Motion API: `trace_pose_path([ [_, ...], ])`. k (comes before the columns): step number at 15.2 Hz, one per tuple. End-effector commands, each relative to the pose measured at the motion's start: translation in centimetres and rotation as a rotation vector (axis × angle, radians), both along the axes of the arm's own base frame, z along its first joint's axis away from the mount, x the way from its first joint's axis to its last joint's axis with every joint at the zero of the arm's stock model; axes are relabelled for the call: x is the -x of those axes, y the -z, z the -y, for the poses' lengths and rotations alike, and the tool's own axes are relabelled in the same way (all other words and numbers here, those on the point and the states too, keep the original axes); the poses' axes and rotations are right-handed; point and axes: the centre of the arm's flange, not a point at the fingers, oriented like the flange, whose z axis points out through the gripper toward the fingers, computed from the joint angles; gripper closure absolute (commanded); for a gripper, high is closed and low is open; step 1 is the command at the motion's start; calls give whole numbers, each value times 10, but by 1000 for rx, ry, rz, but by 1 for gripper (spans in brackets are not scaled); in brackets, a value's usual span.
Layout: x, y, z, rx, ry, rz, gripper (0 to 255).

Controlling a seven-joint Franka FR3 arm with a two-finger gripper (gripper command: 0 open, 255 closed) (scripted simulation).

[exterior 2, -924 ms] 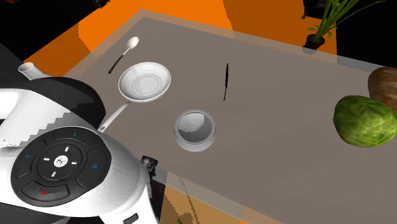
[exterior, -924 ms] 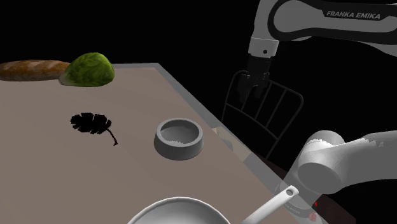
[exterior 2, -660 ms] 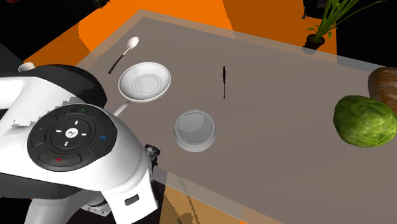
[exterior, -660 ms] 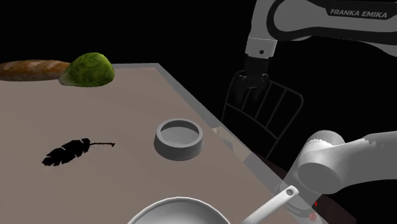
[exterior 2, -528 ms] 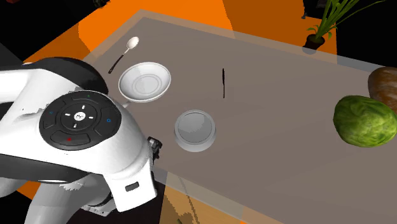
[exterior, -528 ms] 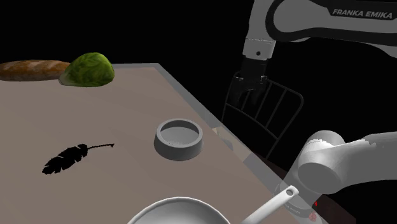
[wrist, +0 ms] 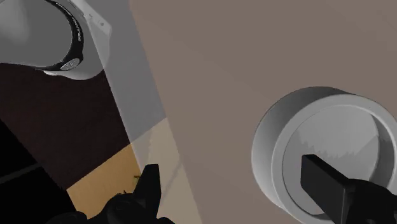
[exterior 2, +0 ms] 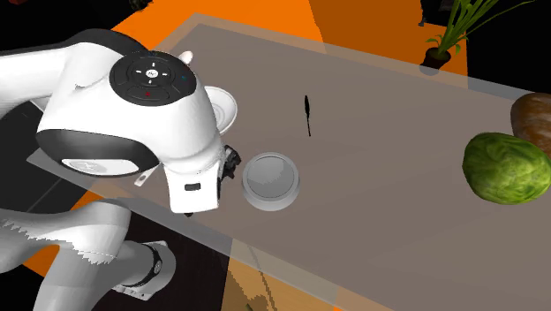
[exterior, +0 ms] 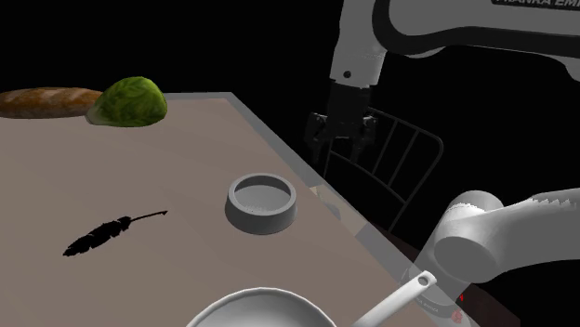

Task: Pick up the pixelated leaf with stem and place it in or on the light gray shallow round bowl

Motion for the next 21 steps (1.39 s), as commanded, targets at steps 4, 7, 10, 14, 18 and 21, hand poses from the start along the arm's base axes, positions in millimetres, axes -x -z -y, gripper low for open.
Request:
trace_pose_path([
  [4, -12, 1, -64, -14, 164, -9, 0],
  [7, -26, -1, -99, -22, 259, -13, 0],
  [10, -42, -3, -132, -30, 354, -17, 0],
  [14, -69, -6, -174, -40, 482, -23, 0],
  [18, -101, -9, -212, -51, 609, -28, 0],
  [21, -128, -12, -237, -59, 704, -33, 0],
])
